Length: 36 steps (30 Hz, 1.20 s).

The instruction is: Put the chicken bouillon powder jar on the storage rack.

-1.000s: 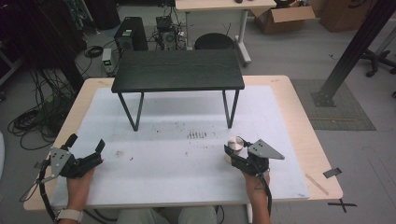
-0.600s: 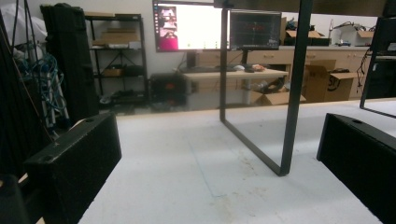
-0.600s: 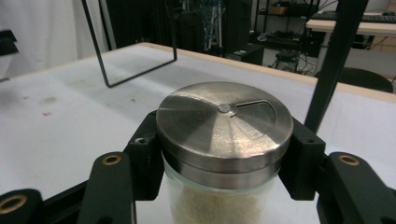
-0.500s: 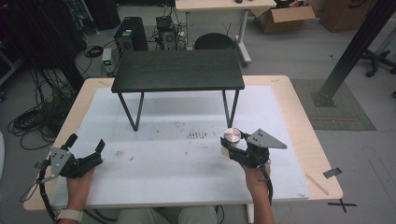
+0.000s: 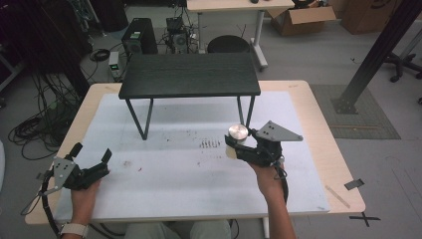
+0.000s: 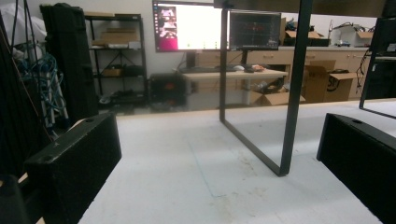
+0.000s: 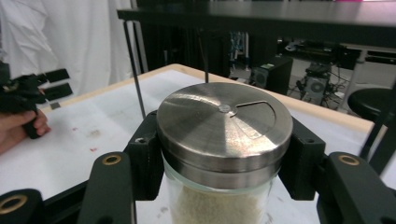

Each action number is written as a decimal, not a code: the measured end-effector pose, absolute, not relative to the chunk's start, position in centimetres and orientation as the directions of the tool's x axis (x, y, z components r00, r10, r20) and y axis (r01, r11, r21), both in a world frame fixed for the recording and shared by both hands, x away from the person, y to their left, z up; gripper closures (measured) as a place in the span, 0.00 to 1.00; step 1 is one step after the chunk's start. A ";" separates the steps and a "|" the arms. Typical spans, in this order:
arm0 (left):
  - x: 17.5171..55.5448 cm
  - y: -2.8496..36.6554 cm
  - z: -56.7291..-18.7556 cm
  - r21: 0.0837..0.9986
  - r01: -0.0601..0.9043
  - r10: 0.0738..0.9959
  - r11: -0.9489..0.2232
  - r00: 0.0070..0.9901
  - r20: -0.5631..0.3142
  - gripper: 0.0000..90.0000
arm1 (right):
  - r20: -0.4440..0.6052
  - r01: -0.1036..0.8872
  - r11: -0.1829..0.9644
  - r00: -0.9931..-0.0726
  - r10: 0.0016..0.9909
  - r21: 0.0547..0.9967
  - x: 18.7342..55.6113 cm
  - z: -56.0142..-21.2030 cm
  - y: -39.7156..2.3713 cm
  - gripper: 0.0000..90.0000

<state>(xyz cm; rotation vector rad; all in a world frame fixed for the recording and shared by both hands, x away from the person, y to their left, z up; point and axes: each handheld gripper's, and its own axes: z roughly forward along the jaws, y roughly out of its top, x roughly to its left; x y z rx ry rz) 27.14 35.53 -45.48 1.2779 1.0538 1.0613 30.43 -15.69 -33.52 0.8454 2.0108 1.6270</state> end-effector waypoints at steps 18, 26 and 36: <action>27.1 35.6 -45.5 1.000 -0.017 0.980 0.013 0.199 -0.010 0.00 | 0.034 0.156 0.159 -0.809 0.587 0.975 32.5 -28.6 -11.5 0.48; 27.1 35.5 -45.5 1.000 -0.015 0.980 0.012 0.200 -0.009 0.00 | 0.036 0.150 0.160 -0.829 0.558 0.976 33.4 -27.6 -10.1 0.48; 27.2 35.5 -45.5 1.000 -0.014 0.980 0.010 0.199 -0.007 0.00 | 0.032 0.145 0.170 -0.845 0.533 0.975 34.3 -26.3 -8.9 0.48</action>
